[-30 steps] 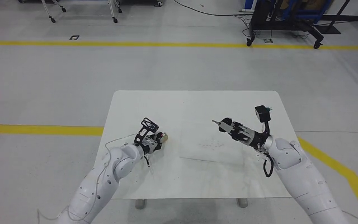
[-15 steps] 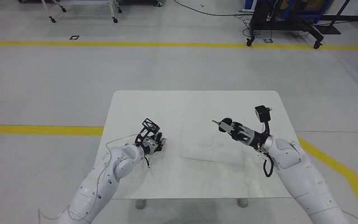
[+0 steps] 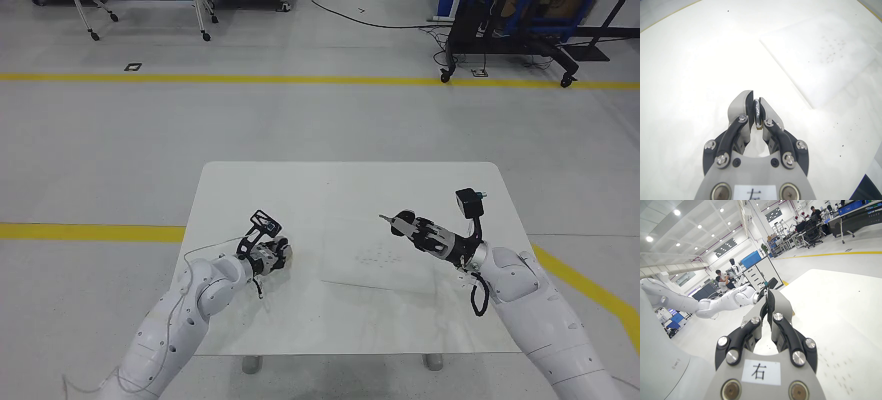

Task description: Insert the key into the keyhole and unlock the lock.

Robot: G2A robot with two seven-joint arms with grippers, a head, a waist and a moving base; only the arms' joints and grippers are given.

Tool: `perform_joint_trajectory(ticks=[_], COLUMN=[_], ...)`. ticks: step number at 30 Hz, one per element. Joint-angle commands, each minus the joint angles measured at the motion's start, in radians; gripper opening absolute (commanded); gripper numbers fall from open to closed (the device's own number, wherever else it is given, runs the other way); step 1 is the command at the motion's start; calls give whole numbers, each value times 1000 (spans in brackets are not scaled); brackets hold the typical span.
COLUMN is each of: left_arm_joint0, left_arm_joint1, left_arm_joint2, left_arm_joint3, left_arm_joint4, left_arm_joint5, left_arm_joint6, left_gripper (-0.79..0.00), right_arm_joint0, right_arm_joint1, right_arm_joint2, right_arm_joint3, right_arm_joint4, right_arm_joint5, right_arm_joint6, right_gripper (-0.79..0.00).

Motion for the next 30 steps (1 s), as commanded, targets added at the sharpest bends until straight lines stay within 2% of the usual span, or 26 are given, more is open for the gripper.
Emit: perform_joint_trajectory(ticks=[1, 2, 6, 10, 13, 18, 20, 23, 25, 30], left_arm_joint0=[2, 2, 2, 7, 13, 25, 27, 27, 27, 22], left_arm_joint1=[0, 0, -1, 1, 5, 13, 14, 13, 12, 7], left_arm_joint2=[5, 7, 4, -5, -14, -37, -42, -38, -29, -16], left_arm_joint3=[-3, -3, -3, -8, -17, -31, -33, -32, -31, -24], left_arm_joint4=[9, 12, 11, 3, -1, -6, 3, 13, 23, 48], left_arm_joint5=[-7, -10, -12, -31, -53, -82, -75, -60, -54, -19], left_arm_joint6=[-7, -8, -10, -12, -21, -43, -49, -49, -49, -28], left_gripper=[-637, -576, -489, -437, -434, -554, -631, -690, -773, -785], right_arm_joint0=[0, 0, 0, 0, 0, 0, 0, 0, 0, 0], right_arm_joint1=[0, 0, 0, 0, 0, 0, 0, 0, 0, 0], right_arm_joint2=[0, 0, 0, 0, 0, 0, 0, 0, 0, 0], right_arm_joint3=[0, 0, 0, 0, 0, 0, 0, 0, 0, 0], right_arm_joint4=[0, 0, 0, 0, 0, 0, 0, 0, 0, 0], right_arm_joint5=[0, 0, 0, 0, 0, 0, 0, 0, 0, 0], right_arm_joint6=[0, 0, 0, 0, 0, 0, 0, 0, 0, 0], right_gripper=[-785, -785, -785, -785, -785, -785, -785, -785, -785, -785])
